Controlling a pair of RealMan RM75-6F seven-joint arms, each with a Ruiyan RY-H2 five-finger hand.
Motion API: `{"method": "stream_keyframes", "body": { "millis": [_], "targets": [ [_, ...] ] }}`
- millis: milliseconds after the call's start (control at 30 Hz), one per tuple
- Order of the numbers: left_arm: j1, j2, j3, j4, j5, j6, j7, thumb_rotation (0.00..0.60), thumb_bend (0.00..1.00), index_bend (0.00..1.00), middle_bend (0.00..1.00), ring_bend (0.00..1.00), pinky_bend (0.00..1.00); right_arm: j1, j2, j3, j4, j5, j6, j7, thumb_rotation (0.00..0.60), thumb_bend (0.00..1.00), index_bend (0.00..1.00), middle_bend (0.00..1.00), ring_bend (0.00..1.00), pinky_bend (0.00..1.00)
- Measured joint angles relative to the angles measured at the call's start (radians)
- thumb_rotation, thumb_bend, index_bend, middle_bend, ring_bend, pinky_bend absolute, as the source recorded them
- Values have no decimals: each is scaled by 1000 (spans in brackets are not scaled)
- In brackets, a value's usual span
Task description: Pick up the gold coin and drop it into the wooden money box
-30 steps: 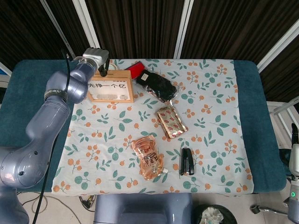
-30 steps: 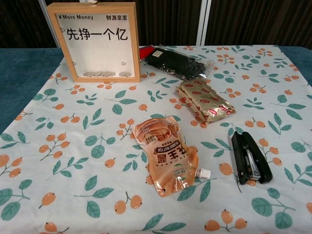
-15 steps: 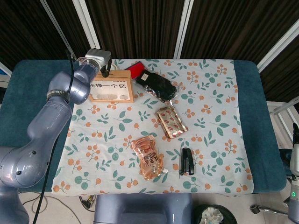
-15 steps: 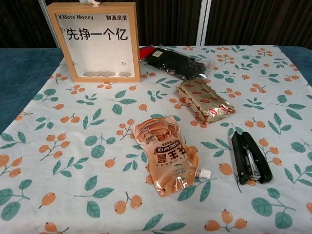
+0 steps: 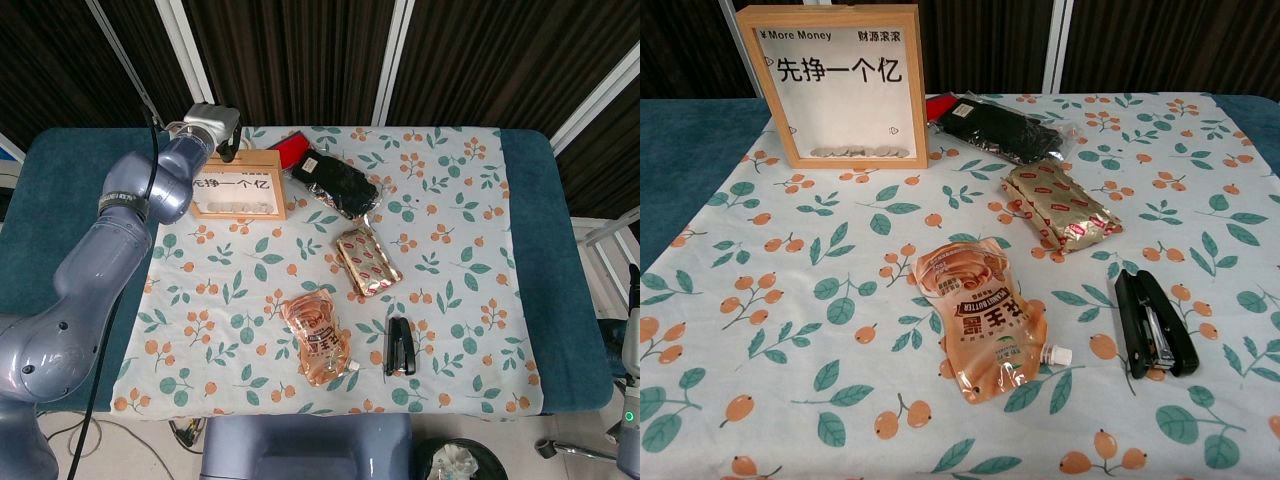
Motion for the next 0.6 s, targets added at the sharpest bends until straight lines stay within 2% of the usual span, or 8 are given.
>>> {"method": "stream_keyframes", "body": {
  "millis": [233, 367, 467, 600],
  "targets": [
    [4, 53, -46, -45, 9, 44, -13, 600, 486, 313, 5, 0, 0, 1, -1, 2, 5, 3, -3, 5, 600, 302, 0, 0, 0, 0],
    [14, 109, -67, -112, 15, 122, -14, 600, 485, 279, 10, 0, 0, 2, -2, 2, 8, 4, -10, 14, 600, 302, 0, 0, 0, 0],
    [33, 163, -73, -191, 23, 228, -7, 600, 483, 265, 11, 0, 0, 3, -4, 0, 13, 5, -19, 23, 600, 302, 0, 0, 0, 0],
    [86, 261, -65, -363, 22, 444, 34, 600, 470, 247, 5, 0, 0, 6, -6, -2, 20, 2, -26, 41, 600, 302, 0, 0, 0, 0]
  ]
}}
